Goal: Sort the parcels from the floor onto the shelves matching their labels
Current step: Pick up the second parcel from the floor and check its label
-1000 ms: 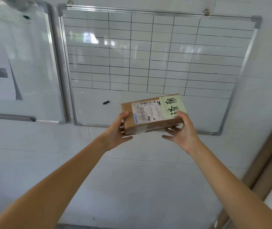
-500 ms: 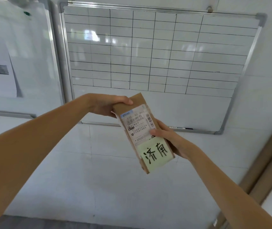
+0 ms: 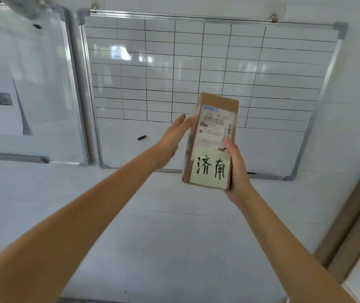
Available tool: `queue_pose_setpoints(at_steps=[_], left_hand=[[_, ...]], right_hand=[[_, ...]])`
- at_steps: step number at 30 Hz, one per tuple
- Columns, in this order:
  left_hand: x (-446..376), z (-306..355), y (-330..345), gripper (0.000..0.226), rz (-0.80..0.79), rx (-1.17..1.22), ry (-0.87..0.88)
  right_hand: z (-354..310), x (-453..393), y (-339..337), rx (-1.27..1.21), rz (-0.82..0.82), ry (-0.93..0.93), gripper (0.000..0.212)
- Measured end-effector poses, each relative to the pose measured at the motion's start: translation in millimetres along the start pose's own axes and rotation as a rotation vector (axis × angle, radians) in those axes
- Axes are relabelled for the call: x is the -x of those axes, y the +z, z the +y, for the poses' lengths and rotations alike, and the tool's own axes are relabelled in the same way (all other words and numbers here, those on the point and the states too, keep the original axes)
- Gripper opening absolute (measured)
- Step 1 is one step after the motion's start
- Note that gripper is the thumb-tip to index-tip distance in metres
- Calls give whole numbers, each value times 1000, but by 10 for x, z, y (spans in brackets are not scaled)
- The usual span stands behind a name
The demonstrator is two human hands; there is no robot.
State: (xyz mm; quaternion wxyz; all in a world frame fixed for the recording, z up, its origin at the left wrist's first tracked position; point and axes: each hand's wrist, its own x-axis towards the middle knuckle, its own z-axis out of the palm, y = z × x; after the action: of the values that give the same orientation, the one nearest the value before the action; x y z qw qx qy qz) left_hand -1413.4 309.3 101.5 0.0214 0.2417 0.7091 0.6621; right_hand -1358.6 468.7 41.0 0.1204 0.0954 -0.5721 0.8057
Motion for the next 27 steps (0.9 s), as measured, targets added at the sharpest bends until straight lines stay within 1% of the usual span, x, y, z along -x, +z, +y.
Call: queue_pose_setpoints(at_steps=[2,4,5,6,10,14,17,19,21,24,27], left_hand=[[100,11,219,63,-56,180,26],[158,-22,346,60,-53,341,34],[162,-63,372,59,-43,376,37],[169,-102,387,58,-45,387,46],[167,-166,417,57,-58,405,63],[172,-200,380,57,-68,416,71],[235,-250,278,54,-59,386,76],[274,-321,181,53,-43,375,72],[325,-401,49,49,-2,357,80],[413,-584,-197,41,95,296,108],[553,-823,-441,57,154,242,99]], right_hand=[[-46,-62,89,20,41,-61,52],[-59,-92,155,59,74,-95,66],[-47,-119,146,75,99,-103,77],[-55,-124,135,83,116,-113,83],[-62,-140,110,105,76,-129,95],[-38,-193,117,27,70,-114,93],[30,-215,163,28,62,-132,76],[109,-215,254,6,37,-107,74],[221,-205,382,-4,19,-71,74],[458,-180,577,-21,-8,18,67],[712,-125,756,-63,-71,113,64]])
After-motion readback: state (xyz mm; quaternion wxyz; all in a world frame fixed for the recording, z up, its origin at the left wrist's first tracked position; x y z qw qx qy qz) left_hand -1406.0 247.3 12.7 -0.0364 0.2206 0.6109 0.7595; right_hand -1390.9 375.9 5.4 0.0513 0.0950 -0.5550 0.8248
